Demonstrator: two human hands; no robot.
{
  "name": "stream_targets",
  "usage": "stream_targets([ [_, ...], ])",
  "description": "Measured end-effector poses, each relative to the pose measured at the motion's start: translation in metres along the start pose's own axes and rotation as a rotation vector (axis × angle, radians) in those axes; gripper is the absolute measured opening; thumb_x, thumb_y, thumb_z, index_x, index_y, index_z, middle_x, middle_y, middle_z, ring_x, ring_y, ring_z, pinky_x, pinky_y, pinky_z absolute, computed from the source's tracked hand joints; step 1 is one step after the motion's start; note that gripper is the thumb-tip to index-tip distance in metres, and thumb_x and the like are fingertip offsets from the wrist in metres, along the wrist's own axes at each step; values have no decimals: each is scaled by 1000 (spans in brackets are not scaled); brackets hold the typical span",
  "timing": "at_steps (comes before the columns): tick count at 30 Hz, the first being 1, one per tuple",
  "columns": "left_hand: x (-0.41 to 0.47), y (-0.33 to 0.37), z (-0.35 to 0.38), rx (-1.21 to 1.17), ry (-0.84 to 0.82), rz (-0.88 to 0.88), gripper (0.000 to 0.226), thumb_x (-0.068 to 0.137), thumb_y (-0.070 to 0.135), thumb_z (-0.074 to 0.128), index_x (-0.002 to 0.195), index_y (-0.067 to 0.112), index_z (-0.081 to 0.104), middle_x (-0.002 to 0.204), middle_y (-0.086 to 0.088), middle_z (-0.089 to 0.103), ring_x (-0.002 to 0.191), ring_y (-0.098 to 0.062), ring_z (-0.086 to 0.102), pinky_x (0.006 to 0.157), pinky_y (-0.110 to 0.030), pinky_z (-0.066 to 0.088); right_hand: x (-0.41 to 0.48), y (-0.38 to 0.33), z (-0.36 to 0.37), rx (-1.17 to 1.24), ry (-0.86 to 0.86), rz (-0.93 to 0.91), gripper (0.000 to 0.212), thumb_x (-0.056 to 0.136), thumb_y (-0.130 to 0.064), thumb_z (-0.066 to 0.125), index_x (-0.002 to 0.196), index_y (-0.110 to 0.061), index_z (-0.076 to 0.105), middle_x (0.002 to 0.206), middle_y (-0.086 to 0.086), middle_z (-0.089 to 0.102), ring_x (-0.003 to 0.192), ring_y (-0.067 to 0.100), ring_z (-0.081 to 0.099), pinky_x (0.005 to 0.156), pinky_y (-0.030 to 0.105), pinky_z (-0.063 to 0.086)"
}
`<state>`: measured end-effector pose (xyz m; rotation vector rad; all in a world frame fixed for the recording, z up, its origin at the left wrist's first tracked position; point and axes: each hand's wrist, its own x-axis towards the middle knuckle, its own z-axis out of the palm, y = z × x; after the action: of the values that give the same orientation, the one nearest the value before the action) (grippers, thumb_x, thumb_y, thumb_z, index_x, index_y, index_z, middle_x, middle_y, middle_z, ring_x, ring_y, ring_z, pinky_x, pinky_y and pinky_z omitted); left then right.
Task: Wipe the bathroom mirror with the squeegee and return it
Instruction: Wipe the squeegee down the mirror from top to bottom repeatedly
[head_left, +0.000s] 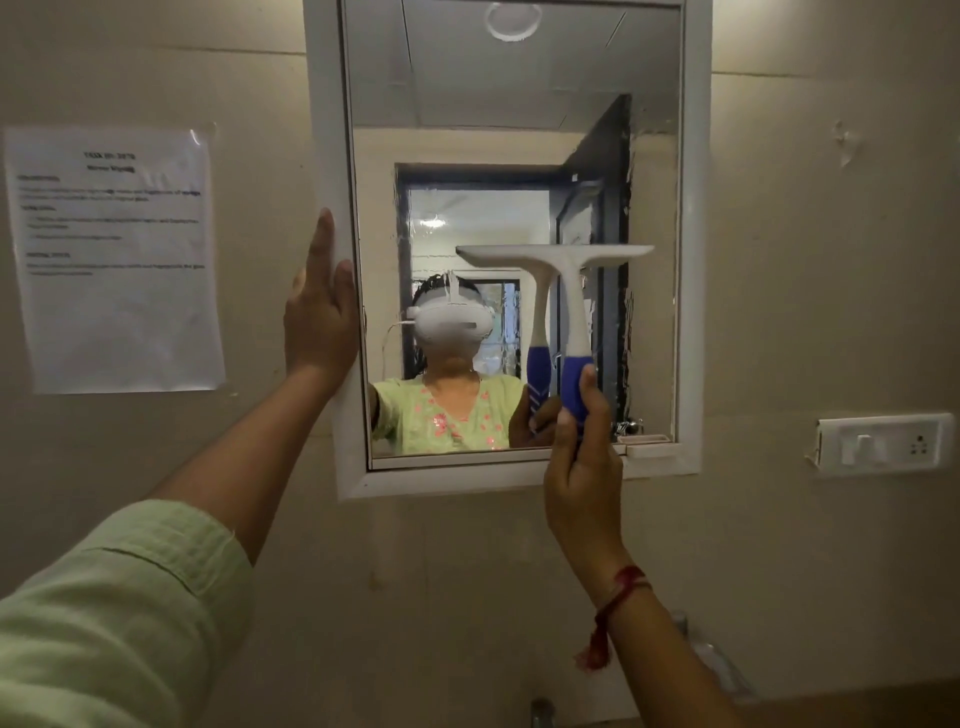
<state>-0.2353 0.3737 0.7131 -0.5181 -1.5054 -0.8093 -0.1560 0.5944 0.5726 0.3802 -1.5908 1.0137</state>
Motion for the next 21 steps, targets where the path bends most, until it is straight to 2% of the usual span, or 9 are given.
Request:
stream_targets([
  [3, -1, 0, 0, -5, 5, -4, 45, 101, 27, 33, 145, 21, 24, 143, -9, 41, 113, -28, 51, 88, -27, 35, -4, 4, -2, -26, 3, -5, 44, 99, -34, 28, 141, -38, 17, 108, 12, 61, 76, 7, 58, 64, 13, 44],
  [6, 0, 1, -1, -14, 1, -13, 45, 101, 27, 33, 145, 22, 24, 141, -12, 43, 111, -29, 52, 87, -26, 36, -46, 12, -6, -85, -32, 67, 49, 94, -36, 27, 135, -56, 7, 103, 18, 61, 58, 2, 47, 52, 12, 37],
  [8, -1, 1, -1, -15, -2, -13, 45, 101, 27, 33, 145, 22, 24, 142, -11, 42, 113, -28, 51, 90, -27, 36, -67, 14, -8, -94, -60, 115, 53, 91, -39, 28, 129, -66, 3, 98, 17, 60, 54, 2, 45, 49, 12, 36],
  [11, -1, -2, 0, -12, 5, -3, 45, 101, 27, 33, 145, 22, 24, 141, -12, 44, 108, -28, 53, 86, -23, 34, -55, 11, -8, -69, -30, 99, 50, 93, -40, 28, 132, -63, 6, 97, 7, 58, 52, 4, 47, 47, 9, 38],
  [14, 0, -3, 1, -12, -1, 0, 46, 101, 28, 33, 145, 22, 23, 144, -10, 40, 114, -28, 51, 89, -23, 32, -27, 4, -5, -20, 26, 46, 46, 98, -38, 30, 138, -54, 14, 98, -2, 58, 55, 2, 52, 47, 6, 40],
  [17, 0, -2, 0, -14, -5, -3, 46, 101, 28, 32, 145, 22, 23, 143, -10, 42, 112, -28, 52, 89, -26, 35, -31, 6, -6, -17, 22, 47, 46, 98, -39, 28, 140, -51, 14, 97, 2, 58, 52, 2, 49, 47, 8, 41],
  [21, -1, -1, 0, -16, 1, -6, 46, 100, 29, 33, 145, 23, 23, 141, -11, 43, 108, -29, 53, 87, -28, 38, -77, 15, -11, -85, -47, 69, 46, 96, -46, 27, 132, -64, 5, 80, -2, 52, 50, 3, 43, 45, 11, 37],
])
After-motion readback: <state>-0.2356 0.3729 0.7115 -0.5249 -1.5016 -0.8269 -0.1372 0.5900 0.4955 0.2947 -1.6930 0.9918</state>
